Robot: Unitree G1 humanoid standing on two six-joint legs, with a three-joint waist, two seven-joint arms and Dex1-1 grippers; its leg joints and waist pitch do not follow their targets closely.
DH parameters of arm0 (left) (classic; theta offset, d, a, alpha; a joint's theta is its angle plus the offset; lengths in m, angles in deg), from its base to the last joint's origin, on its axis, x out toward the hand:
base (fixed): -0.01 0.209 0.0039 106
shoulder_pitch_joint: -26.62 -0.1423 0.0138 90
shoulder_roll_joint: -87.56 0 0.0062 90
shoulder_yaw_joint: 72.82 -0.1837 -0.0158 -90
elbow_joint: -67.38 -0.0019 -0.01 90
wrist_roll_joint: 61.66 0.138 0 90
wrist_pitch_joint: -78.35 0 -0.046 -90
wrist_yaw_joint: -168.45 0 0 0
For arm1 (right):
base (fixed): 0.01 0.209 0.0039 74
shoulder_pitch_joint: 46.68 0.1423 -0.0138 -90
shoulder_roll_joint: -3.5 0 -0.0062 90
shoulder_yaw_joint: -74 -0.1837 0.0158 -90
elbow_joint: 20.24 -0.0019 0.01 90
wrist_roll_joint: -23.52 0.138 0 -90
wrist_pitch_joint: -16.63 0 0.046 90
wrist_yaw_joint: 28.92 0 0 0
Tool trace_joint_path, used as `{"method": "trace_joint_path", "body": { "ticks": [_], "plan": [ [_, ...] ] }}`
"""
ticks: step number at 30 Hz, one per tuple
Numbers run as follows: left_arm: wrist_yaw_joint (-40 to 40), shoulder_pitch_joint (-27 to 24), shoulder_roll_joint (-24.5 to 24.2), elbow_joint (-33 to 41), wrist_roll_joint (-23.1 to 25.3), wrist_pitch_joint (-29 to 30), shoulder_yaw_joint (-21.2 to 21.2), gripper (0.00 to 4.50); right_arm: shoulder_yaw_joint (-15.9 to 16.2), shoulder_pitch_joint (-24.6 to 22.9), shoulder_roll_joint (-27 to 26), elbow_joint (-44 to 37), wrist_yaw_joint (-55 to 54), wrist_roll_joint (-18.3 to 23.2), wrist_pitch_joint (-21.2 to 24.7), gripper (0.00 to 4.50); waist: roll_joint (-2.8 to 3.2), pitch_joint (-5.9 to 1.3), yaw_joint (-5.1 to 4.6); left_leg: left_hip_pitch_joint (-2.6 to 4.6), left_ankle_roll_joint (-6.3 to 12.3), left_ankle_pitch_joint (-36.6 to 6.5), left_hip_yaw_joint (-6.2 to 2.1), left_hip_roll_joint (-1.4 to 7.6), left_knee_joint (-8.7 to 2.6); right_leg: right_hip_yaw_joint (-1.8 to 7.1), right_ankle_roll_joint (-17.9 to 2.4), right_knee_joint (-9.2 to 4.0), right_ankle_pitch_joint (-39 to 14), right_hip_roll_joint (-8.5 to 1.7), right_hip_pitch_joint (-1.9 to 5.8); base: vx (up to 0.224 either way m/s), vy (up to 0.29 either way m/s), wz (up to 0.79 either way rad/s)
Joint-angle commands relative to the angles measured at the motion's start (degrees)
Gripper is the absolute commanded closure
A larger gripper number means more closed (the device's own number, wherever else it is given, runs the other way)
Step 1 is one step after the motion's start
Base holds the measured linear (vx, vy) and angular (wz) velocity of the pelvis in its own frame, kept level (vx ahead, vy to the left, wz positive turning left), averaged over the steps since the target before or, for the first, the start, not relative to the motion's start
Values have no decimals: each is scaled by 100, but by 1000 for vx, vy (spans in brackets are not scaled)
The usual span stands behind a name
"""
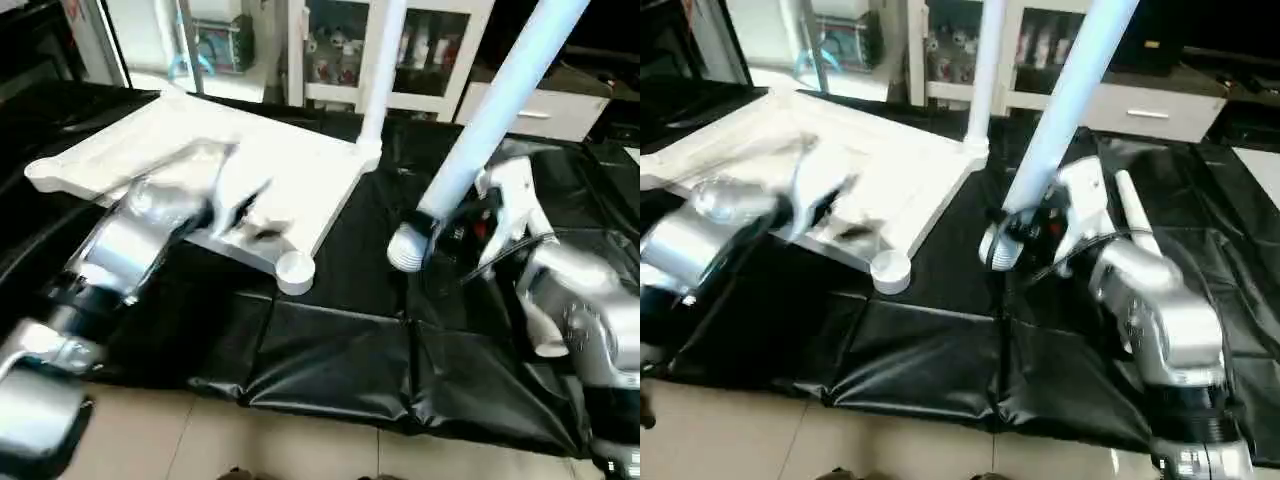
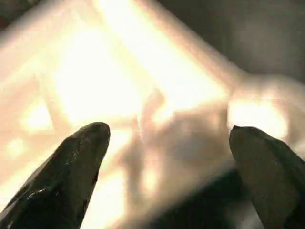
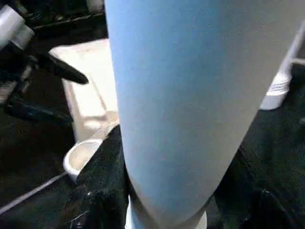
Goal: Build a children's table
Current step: Pick table leg
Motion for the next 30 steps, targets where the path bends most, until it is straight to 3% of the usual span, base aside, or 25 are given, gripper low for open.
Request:
{"method": "trace_joint_path", "body": {
  "ticks": [1, 3, 5, 8, 16, 20, 26, 27, 30],
  "plan": [
    [-357, 94, -105, -331, 434, -508, -449, 0, 51, 9, 40, -242, 84, 83, 51, 264, 88, -470, 10, 96, -206, -653, -54, 197, -471, 164, -1030, -305, -1014, -343, 351, 0, 0, 0],
    [-563, 203, -51, -1097, 883, -1307, -743, 0, 103, -13, 12, -307, 115, 109, 88, 264, 74, -444, 31, 77, -168, -794, -47, 176, -483, 175, -981, -364, -1228, -341, 355, 0, 0, 0],
    [-498, 368, 131, -1588, 977, -1589, -740, 0, 143, -38, 12, -363, 140, 115, 122, 264, 104, -454, 38, 80, -261, -898, -67, 192, -497, 185, -898, -353, -1379, -382, 375, 0, 0, 0],
    [-430, 625, 297, -2160, 1236, -1974, -815, 0, 188, -98, 50, -454, 189, 110, 161, 264, 80, -451, 62, 99, -292, -1019, -66, 201, -496, 191, -940, -366, -1455, -395, 370, 0, 0, 0],
    [-48, 1169, 733, -3390, 1633, -2959, -833, 0, 242, -153, 98, -570, 225, 122, 204, 264, 49, -470, 73, 66, -222, -812, -64, 194, -471, 190, -1064, -337, -1116, -400, 408, 0, 0, 0],
    [-281, 1304, 874, -3773, 1764, -3378, -849, 0, 272, -162, 137, -589, 278, 101, 188, 264, 41, -464, 86, 66, -178, -800, -70, 207, -475, 195, -1125, -339, -1061, -416, 416, 0, 0, 0],
    [-947, 1414, 958, -4072, 1780, -3714, -856, 47, 312, -160, 192, -615, 356, 91, 160, 264, 38, -454, 83, 80, -198, -904, -68, 220, -484, 198, -1160, -348, -1219, -430, 402, 0, 0, 0],
    [-1062, 1425, 958, -4104, 1813, -3762, -874, 73, 320, -161, 201, -621, 375, 88, 158, 264, 36, -448, 81, 76, -188, -916, -66, 213, -485, 199, -1152, -361, -1249, -429, 401, 0, 0, 0],
    [-1303, 1459, 968, -4198, 1908, -3856, -882, 79, 333, -167, 220, -632, 415, 73, 151, 264, 37, -458, 86, 86, -187, -911, -76, 232, -487, 197, -1178, -342, -1188, -443, 406, 0, 0, 0]
  ]
}}
